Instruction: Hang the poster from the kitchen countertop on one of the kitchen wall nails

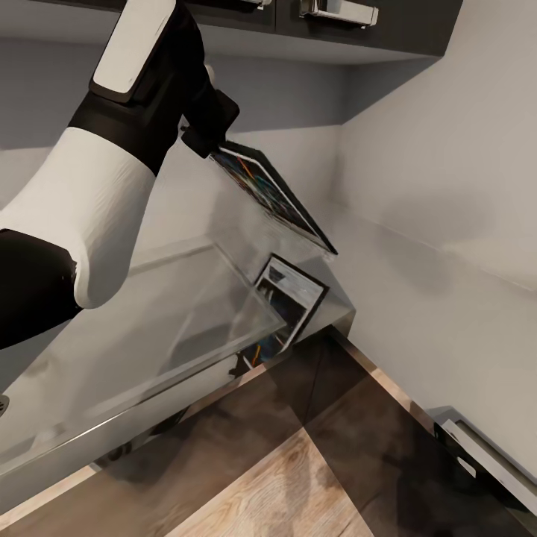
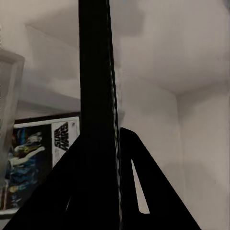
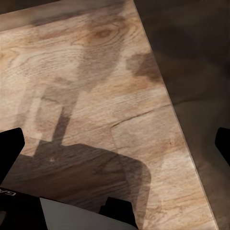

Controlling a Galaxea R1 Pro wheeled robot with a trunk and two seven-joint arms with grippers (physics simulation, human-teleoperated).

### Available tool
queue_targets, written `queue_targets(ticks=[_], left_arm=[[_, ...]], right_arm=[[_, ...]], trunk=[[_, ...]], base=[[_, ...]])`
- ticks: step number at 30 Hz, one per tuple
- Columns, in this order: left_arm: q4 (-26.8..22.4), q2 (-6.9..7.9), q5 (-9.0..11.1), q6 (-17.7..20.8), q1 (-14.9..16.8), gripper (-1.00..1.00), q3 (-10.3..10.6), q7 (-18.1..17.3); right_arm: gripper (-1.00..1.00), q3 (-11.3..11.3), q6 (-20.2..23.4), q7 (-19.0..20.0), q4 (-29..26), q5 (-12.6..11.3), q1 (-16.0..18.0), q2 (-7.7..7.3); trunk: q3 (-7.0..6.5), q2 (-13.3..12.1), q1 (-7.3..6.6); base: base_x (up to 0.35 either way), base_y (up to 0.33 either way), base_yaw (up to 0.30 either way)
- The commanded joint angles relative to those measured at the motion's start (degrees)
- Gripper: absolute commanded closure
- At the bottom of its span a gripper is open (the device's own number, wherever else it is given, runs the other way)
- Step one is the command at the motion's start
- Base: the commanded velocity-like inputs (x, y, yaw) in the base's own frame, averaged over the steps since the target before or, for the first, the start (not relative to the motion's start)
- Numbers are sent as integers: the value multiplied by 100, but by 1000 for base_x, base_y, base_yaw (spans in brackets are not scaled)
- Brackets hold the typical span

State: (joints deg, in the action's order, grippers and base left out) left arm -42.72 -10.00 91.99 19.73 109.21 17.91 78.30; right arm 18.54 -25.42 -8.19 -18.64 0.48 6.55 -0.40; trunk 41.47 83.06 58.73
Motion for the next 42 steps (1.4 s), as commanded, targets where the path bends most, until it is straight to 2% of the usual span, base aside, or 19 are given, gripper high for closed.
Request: queue_targets(ticks=[1, 23, 42], left_arm=[[0, 0, 4, 92, 5, 100, 6, 27], [-26, 0, 4, 92, 5, 100, 5, 27], [-9, 0, 4, 92, 4, 100, 10, 27]], right_arm=[[-100, 44, -6, -51, 1, 5, 4, -4], [-100, 38, -6, -51, 1, 5, 3, -8], [-100, 36, -11, -51, -8, 5, 2, -12]], trunk=[[5, 2, 0], [-61, 2, 0], [-81, 2, 0]], base=[[0, 0, 0], [-4, 0, 0], [-177, 0, 0]])
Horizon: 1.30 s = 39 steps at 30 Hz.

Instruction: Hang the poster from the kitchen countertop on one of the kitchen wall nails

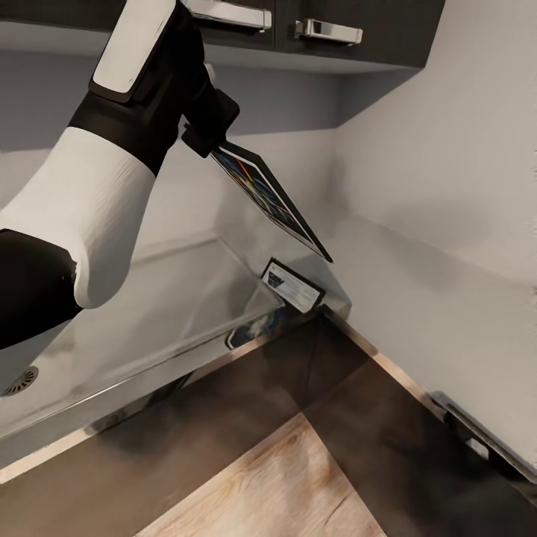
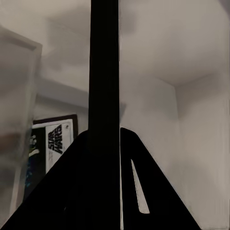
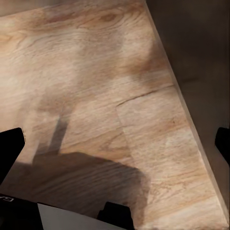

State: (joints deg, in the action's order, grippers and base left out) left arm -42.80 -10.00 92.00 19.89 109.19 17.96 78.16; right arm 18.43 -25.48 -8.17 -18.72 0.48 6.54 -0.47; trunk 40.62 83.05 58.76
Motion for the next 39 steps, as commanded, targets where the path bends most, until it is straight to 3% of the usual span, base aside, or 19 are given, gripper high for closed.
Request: queue_targets(ticks=[1, 12, 15, 18, 20, 24, 26, 35, 39], left_arm=[[0, 0, 2, 73, 5, 100, 6, 41], [-86, 0, 2, 72, 5, 100, 21, -56], [-154, 0, 108, 108, 5, 100, 21, -353], [-179, 0, 403, 134, -7, 100, 24, -728], [-197, 0, 728, 187, -91, 100, 45, -1195], [-212, 0, 931, 522, -416, 100, 68, -2180], [-196, 0, 974, 778, -656, 100, 68, -2825], [-206, 0, 984, 1570, -1266, 100, 53, -4514], [-220, 0, 981, 1645, -1359, 100, 51, -4771]], right_arm=[[-100, 47, -7, -54, 0, 5, 2, -5], [-100, 46, -2, -53, 0, 5, 4, -5], [-100, 46, -1, -53, 0, 5, 3, -5], [-100, 46, -1, -53, 0, 5, 3, -5], [-100, 46, -1, -53, 0, 5, 3, -5], [-100, 46, -1, -55, 0, 5, 3, -5], [-100, 46, -1, -54, 0, 5, 4, -5], [-100, 46, -1, -53, 0, 5, 5, -5], [-100, 46, -1, -53, 0, 5, 5, -5]], trunk=[[5, 3, -3], [5, 3, -3], [5, 3, -3], [5, 3, -3], [5, 3, -3], [5, 3, -3], [5, 3, -3], [5, 3, -3], [5, 3, -3]], base=[[-304, 0, 0], [-76, 0, 0], [-6, 0, 0], [-2, 0, 0], [-1, 0, 0], [0, 0, 0], [0, 0, 0], [0, 0, 0], [-115, 0, 0]])
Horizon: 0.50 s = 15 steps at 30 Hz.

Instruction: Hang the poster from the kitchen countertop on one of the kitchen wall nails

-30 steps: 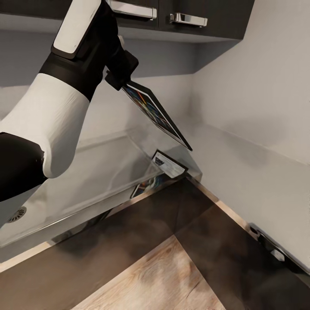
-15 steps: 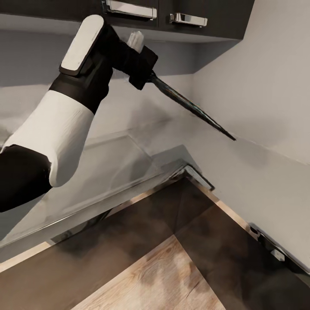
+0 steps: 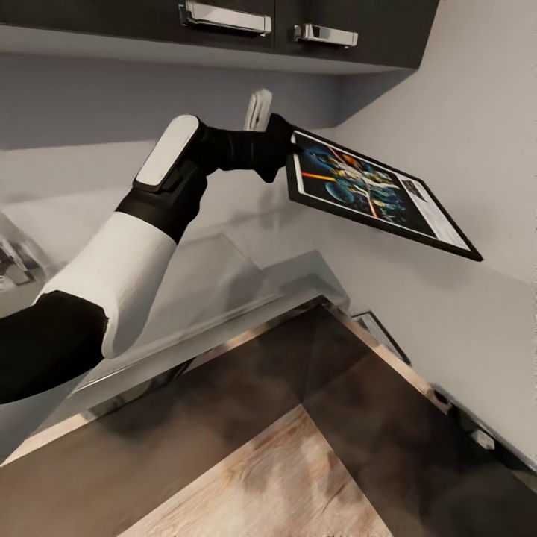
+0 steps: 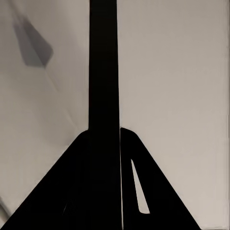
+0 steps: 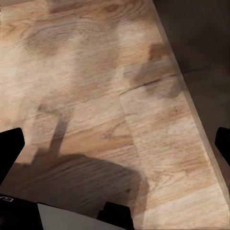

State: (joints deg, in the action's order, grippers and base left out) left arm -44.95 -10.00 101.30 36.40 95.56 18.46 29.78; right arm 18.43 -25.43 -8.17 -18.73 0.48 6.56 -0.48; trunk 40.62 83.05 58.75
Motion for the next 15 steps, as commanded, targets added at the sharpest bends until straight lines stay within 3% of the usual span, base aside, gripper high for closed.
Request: queue_targets(ticks=[1, 15], left_arm=[[-9, 0, 53, 5, -8, 100, 1, 31], [-27, 0, 57, 25, -118, 100, 0, -154]], right_arm=[[-100, 47, -5, -53, 1, 5, 3, -5], [-100, 52, -14, -59, -8, 5, 2, -5]], trunk=[[5, 3, -2], [5, 3, -2]], base=[[-245, 0, 0], [-316, 0, 0]])
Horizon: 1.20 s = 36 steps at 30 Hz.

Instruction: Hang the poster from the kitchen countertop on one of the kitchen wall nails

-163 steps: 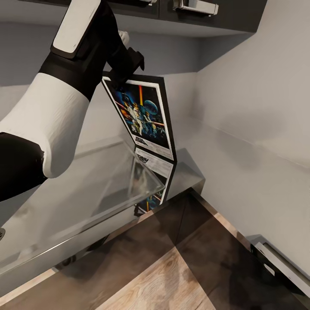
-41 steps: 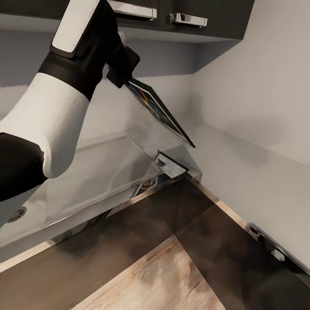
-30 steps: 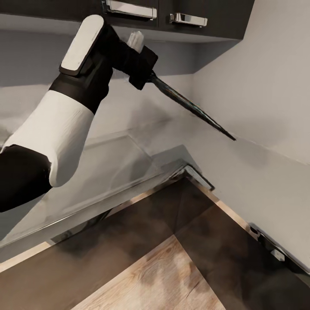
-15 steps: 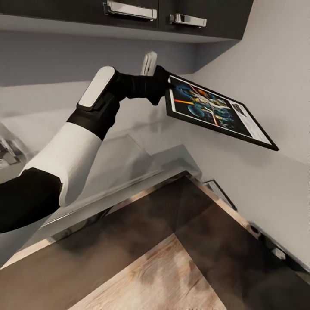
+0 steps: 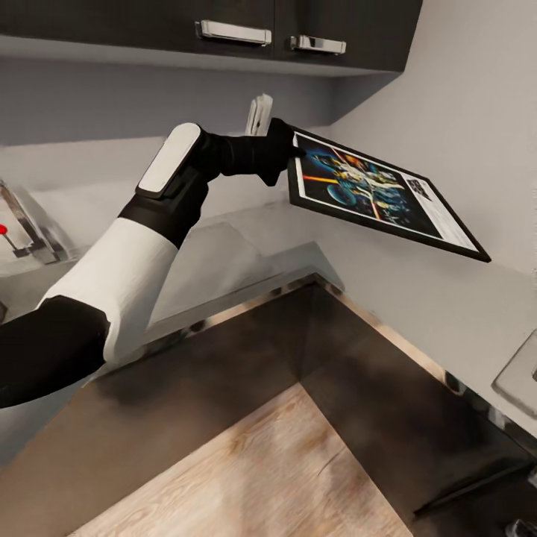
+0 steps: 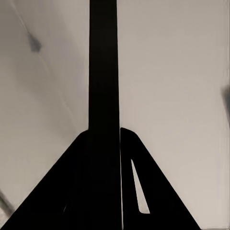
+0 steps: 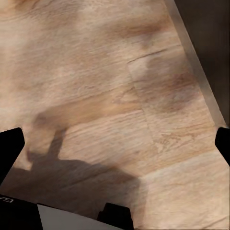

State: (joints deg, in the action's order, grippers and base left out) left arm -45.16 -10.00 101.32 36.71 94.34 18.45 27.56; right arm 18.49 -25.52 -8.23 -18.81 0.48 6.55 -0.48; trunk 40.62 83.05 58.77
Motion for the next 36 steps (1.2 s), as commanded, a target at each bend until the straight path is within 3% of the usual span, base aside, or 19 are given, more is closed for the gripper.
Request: queue_targets(ticks=[1, 13, 18, 28, 32, 36], left_arm=[[-9, 0, 55, -5, 1, 100, 1, 68], [-535, 0, 63, 67, -252, 100, -4, 65], [-708, 0, 64, 422, -307, 100, -8, 65], [-1004, 166, 64, 916, -352, 100, -8, 65], [-1047, 390, 64, 993, -356, 100, -8, 65], [-1054, 446, 64, 1002, -358, 100, -8, 65]], right_arm=[[-100, 45, -6, -54, 1, 5, 3, -5], [-100, 44, 2, -51, 0, 5, 4, -5], [-100, 42, 3, -52, 0, 5, 1, -5], [-100, 42, 3, -51, 0, 5, 3, -5], [-100, 43, 3, -52, 0, 5, 4, -5], [-100, 47, 3, -51, 0, 5, 3, -5]], trunk=[[4, 3, -4], [4, 3, -4], [4, 3, -4], [4, 3, -4], [4, 3, -4], [4, 3, -4]], base=[[-331, 0, 0], [-331, 0, 0], [-332, 0, 0], [-332, 0, 0], [-332, 0, 0], [-332, 0, 0]])
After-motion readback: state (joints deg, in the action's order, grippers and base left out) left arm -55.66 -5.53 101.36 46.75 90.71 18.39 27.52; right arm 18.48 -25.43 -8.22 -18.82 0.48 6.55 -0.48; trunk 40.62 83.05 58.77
